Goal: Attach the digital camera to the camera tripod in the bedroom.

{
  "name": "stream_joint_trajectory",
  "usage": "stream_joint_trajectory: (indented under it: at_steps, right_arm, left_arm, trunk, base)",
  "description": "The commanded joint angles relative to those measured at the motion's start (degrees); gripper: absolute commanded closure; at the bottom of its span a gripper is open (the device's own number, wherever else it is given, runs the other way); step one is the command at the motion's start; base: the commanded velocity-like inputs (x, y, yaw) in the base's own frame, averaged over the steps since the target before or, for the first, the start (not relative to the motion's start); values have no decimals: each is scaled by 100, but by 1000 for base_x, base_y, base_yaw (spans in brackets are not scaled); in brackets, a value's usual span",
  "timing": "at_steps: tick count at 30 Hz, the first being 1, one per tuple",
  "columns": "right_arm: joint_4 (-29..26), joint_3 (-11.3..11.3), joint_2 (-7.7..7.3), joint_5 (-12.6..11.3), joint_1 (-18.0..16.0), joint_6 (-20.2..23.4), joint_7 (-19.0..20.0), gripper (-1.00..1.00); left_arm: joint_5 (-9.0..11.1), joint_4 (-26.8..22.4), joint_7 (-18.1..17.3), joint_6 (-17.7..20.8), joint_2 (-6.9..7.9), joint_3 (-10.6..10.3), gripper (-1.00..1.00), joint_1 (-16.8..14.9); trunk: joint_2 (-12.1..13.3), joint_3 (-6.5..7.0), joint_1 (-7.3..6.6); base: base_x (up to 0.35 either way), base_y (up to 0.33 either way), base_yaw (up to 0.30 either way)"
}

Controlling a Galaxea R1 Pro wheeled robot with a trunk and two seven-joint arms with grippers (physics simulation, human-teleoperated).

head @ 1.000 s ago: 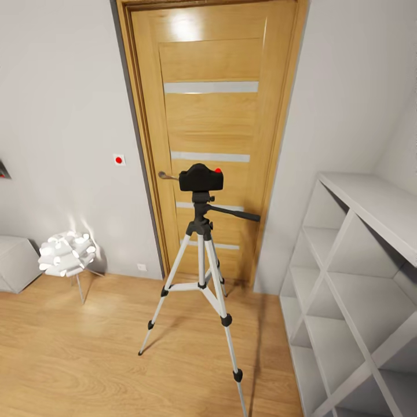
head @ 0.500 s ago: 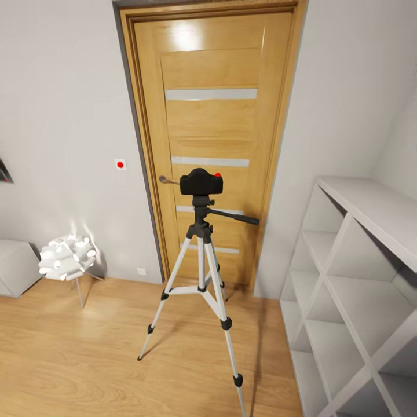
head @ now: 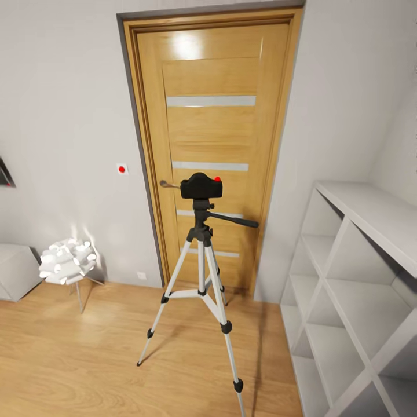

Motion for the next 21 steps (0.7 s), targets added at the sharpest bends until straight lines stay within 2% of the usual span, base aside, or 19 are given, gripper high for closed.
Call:
stream_joint_trajectory:
  at_steps: [1,7,10,21]
  right_arm:
    - [10,48,-1,-60,-8,7,24,-100]
    - [11,47,-1,-60,-8,6,24,-100]
    - [5,47,-1,-59,-8,-11,24,-100]
    - [6,55,-1,-51,-8,-118,24,-100]
  left_arm:
    - [48,-2,16,-19,0,-48,-100,-5]
    - [40,-18,31,-564,20,-53,-100,-4]
    - [-3,-26,30,-710,35,-61,-100,-6]
    - [-27,-42,30,-765,40,-78,-100,-7]
  trunk:
    - [-12,-3,4]
    - [-12,52,4]
    - [-12,80,4]
    - [-12,181,4]
  base:
    - [0,0,0]
    - [0,0,0]
    - [0,0,0]
    - [0,0,0]
